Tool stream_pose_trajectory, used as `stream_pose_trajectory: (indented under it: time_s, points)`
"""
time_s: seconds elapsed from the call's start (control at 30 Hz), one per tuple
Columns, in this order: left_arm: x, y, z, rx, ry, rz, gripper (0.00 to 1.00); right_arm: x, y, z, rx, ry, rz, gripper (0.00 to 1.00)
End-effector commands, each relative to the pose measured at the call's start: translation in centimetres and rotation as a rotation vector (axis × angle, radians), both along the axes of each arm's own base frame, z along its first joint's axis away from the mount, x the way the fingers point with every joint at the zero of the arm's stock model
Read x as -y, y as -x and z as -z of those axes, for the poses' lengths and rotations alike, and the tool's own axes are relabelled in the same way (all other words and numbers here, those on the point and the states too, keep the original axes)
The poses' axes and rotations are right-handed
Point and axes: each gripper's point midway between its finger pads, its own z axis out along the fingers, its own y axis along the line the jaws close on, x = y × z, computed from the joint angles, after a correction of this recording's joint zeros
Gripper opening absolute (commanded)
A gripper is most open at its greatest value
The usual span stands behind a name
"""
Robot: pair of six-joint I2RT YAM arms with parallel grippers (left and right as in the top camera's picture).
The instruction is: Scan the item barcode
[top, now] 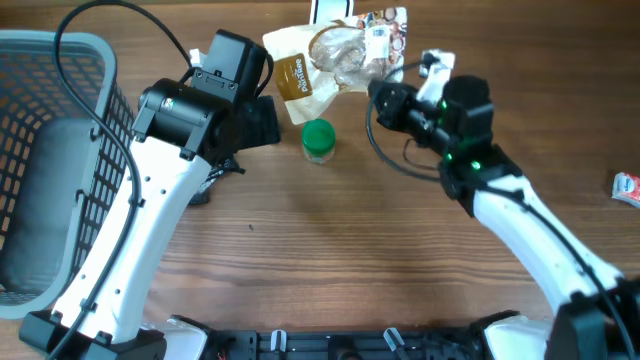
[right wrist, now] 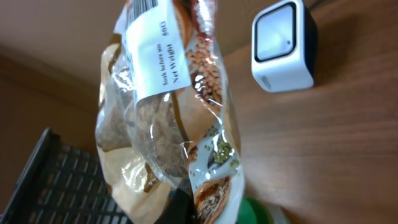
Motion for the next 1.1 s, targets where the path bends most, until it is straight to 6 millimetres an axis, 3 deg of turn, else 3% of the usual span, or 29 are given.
stream_pose_trajectory:
  time_s: [0.0,0.1,0.23,0.37,0.5,0.63,0.73,0.8,0.83,0.87,0.9,0.93,1.07]
  points:
    - [0.0,-0.1,0.0,0.006,0.012,-0.014,1.0,2.8,-2.9,-0.4,-0.003,0.036,0.131,0.05]
    - [0.0,-0.2,1.0,-0.006,0.007,-0.014,1.0,7.5,-4.0,3.5,-0.084,0.151,0.206,0.05]
    - [-0.1,0.1,2.9,-0.04,-0.007,-0.014,1.0,7.0,-3.1,5.2,0.012,0.356,-0.008,0.04]
    - [-0.2,0.3,3.5,-0.055,-0.014,-0.014,1.0,6.3,0.6,7.8,0.024,0.532,-0.312,0.05]
    - [-0.1,0.2,3.4,-0.047,-0.011,-0.014,1.0,10.3,4.4,11.8,-0.172,0.661,-0.388,0.05]
    - [0.3,-0.8,3.0,-0.005,0.007,-0.014,1.0,13.4,5.8,12.9,-0.213,0.716,-0.425,0.05]
    - [0.5,-1.4,2.7,0.023,0.019,-0.013,1.0,14.4,5.2,12.8,-0.177,0.719,-0.423,0.05]
    - [0.7,-1.8,2.5,0.042,0.027,-0.013,1.0,14.0,4.6,12.5,-0.174,0.664,-0.395,0.36]
    - [0.8,-2.0,2.4,0.049,0.03,-0.013,1.0,13.9,4.5,12.8,-0.202,0.636,-0.37,0.37]
    - [0.8,-2.0,2.4,0.051,0.031,-0.013,1.0,13.9,4.6,13.2,-0.227,0.62,-0.361,0.47]
    - [0.8,-2.0,2.4,0.051,0.031,-0.013,1.0,13.9,5.0,13.7,-0.255,0.605,-0.354,0.77]
    - [0.8,-2.0,2.4,0.051,0.031,-0.013,1.0,13.9,5.3,14.0,-0.279,0.588,-0.345,1.0]
    - [0.8,-2.0,2.4,0.051,0.031,-0.013,1.0,12.5,7.0,14.0,-0.447,0.391,-0.287,1.0]
